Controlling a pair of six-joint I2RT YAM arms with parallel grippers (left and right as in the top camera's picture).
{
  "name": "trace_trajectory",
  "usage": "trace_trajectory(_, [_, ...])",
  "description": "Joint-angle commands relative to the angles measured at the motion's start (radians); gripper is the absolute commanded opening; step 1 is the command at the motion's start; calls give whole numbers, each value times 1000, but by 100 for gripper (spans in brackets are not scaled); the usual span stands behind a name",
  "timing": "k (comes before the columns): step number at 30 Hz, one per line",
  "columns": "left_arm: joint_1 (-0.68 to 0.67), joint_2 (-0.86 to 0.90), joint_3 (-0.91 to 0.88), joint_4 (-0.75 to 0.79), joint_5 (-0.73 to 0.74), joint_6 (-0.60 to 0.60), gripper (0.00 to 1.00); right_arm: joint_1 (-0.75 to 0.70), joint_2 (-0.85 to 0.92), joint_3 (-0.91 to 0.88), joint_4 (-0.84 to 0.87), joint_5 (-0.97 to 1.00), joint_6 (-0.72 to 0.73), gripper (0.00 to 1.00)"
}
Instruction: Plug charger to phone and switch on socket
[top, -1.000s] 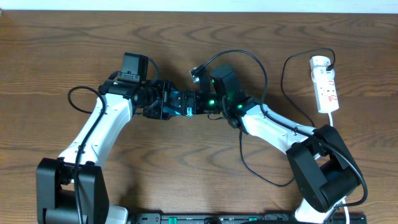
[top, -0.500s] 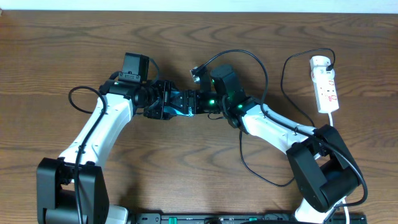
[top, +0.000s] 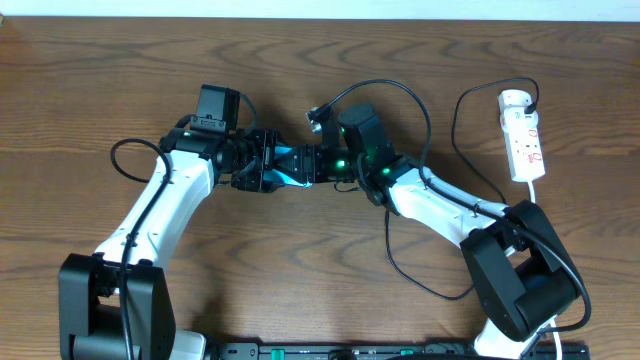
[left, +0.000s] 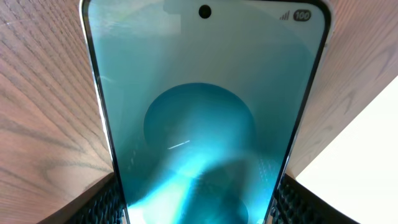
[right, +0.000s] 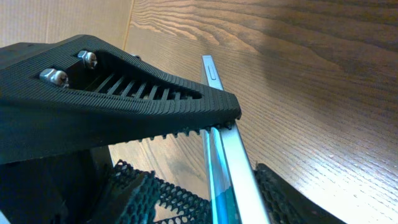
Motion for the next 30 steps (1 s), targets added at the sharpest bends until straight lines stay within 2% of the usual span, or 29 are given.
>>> trace_trajectory(1, [-1, -4, -2, 5, 39, -5, 7, 3, 9, 13, -1, -3, -8, 46])
trace_trajectory(10, [-1, -4, -2, 5, 39, 2, 7, 3, 9, 13, -2, -7, -8, 34])
trace_trajectory(18, [-1, -4, -2, 5, 39, 2, 7, 3, 9, 13, -2, -7, -8, 31])
trace_trajectory(24, [-1, -4, -2, 4, 39, 6, 7, 3, 9, 13, -2, -7, -8, 23])
trace_trajectory(30, [-1, -4, -2, 4, 39, 10, 7, 3, 9, 13, -2, -7, -8, 20])
